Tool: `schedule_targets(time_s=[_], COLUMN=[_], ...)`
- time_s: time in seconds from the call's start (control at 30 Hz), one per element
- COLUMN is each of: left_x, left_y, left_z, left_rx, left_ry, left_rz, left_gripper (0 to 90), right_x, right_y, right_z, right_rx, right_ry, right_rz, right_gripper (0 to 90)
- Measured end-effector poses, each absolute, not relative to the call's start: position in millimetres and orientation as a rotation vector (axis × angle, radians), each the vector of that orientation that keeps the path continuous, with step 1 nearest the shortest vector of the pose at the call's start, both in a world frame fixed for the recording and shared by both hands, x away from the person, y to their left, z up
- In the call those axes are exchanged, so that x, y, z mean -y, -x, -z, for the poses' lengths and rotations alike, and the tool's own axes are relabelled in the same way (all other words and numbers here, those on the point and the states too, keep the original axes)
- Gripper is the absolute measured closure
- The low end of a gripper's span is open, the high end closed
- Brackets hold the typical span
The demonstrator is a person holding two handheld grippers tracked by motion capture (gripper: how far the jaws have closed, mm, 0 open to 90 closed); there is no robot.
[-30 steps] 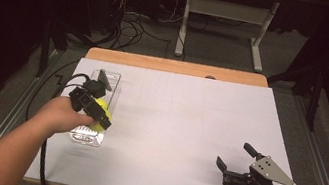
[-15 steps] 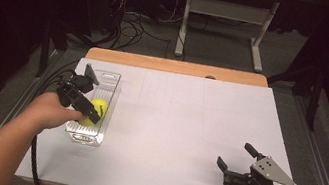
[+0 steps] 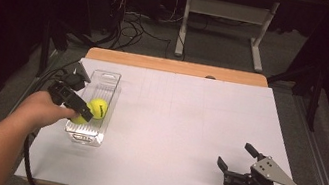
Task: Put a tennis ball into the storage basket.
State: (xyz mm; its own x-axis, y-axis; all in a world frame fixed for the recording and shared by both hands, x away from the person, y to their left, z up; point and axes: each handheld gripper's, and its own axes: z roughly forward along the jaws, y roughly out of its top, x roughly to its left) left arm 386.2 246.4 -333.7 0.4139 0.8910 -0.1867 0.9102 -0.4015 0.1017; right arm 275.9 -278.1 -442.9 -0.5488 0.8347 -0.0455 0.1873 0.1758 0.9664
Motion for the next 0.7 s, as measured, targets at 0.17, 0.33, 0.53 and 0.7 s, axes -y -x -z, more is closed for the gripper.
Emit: schedule_targets(time_s=[0.17,0.33,0.53,0.7], left_x=[-246.6,-244.4,-242.9,-238.4], left_y=[-387.3,-388.6,-389.8,-391.2], left_z=[334.2,337.2,345.9,352.7], left_rx=[-1.605,-1.604,-1.618,-1.631], left_ry=[-2.476,-2.487,-2.482,-2.504], left_rz=[0.153,0.15,0.16,0.162], left_gripper=[26.7,26.7,26.6,26.6], right_x=[277.4,277.1,277.5,277.8], right_y=[-276.5,-277.5,-276.3,-276.1], right_z=[443.1,444.2,442.8,442.9], right_rx=[-1.863,-1.87,-1.864,-1.865], right_ry=[-0.96,-0.966,-0.958,-0.96], right_rz=[-1.399,-1.395,-1.403,-1.405], right_gripper=[0.2,0.2,0.2,0.2])
